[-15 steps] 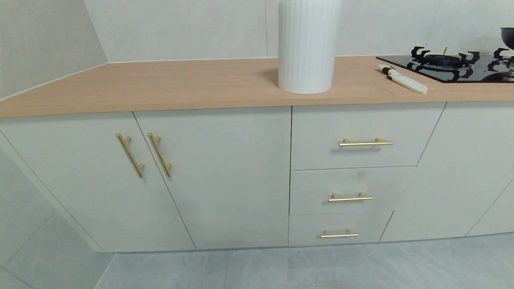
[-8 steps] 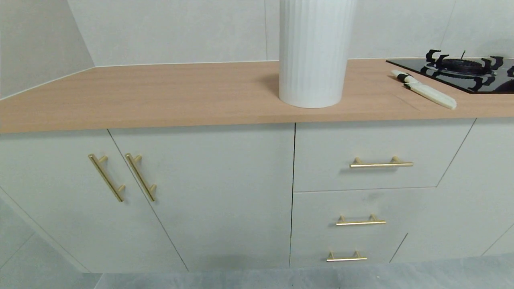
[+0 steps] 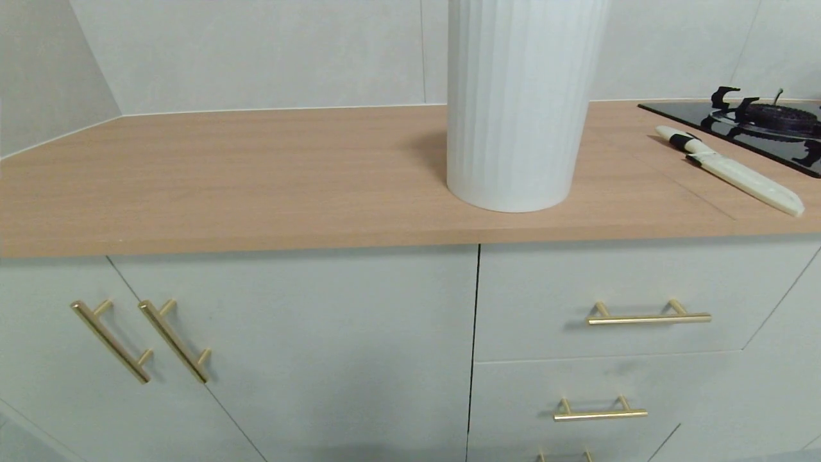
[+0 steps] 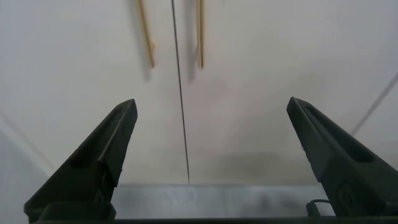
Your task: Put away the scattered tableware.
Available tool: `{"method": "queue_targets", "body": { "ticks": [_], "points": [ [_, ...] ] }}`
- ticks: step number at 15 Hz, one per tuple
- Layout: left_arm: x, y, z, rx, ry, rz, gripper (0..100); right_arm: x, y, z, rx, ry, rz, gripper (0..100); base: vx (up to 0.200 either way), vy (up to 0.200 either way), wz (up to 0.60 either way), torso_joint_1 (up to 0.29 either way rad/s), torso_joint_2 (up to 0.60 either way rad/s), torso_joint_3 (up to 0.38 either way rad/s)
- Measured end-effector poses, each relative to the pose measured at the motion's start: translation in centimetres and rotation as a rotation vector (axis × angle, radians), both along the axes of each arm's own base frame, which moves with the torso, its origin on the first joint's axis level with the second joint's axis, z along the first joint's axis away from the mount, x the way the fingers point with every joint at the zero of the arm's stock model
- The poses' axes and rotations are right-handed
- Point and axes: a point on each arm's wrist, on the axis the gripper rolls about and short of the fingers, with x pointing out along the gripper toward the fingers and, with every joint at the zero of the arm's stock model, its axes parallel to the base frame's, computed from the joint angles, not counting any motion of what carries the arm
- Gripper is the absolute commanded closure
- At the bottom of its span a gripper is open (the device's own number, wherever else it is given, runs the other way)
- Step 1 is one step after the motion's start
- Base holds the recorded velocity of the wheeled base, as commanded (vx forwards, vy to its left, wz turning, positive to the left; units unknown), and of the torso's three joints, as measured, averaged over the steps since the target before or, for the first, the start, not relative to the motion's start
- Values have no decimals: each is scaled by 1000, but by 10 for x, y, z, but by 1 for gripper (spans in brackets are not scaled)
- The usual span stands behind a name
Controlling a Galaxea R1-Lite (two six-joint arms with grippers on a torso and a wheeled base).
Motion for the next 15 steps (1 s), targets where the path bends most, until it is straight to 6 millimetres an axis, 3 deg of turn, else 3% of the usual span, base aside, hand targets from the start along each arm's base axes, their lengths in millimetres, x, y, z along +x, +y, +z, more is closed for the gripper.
{"method": "queue_targets", "body": {
  "ticks": [9,15],
  "points": [
    [0,0,0,1,0,0,0,0,0,0,0,0,0,0,0,0,0,0,0,0],
    [0,0,0,2,-1,0,0,0,0,0,0,0,0,0,0,-200,0,1,2,3]
  ]
}}
